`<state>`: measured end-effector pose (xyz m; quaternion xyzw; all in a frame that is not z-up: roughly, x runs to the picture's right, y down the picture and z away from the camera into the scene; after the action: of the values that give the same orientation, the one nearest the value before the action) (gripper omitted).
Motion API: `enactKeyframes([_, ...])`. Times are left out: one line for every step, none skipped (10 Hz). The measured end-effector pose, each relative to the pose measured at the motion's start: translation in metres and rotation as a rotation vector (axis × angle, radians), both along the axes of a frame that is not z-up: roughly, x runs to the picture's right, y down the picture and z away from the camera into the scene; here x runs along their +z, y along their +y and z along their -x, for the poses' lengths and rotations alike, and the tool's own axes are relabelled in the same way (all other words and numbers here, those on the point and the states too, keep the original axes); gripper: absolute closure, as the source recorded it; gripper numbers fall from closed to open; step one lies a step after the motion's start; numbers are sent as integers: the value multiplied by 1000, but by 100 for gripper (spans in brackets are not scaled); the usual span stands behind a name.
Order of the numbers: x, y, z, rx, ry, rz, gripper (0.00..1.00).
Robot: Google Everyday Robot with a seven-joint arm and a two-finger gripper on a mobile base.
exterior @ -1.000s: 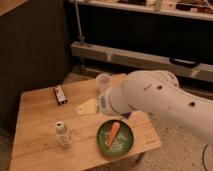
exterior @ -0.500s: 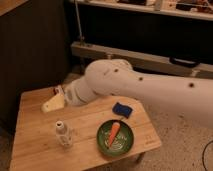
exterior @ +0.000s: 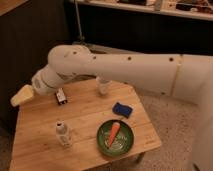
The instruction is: Move the arm in a circular motion
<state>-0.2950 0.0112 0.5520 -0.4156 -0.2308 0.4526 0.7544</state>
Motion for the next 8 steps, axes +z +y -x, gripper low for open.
enactKeyframes([10,-15,12,3,19,-11,20])
enactKeyframes([21,-31,15,12,51,-24,20])
enactKeyframes([32,-50,10,23,95,-39,20])
enactKeyframes([44,-71,-1,39,152,-50,20])
enactKeyframes([51,-86,-13,56,197,-55,20])
enactKeyframes([60,-101,-34,83,261,-54,20])
enactKeyframes([64,-107,-53,105,307,-48,20])
enactKeyframes([66,-110,-72,122,347,-41,20])
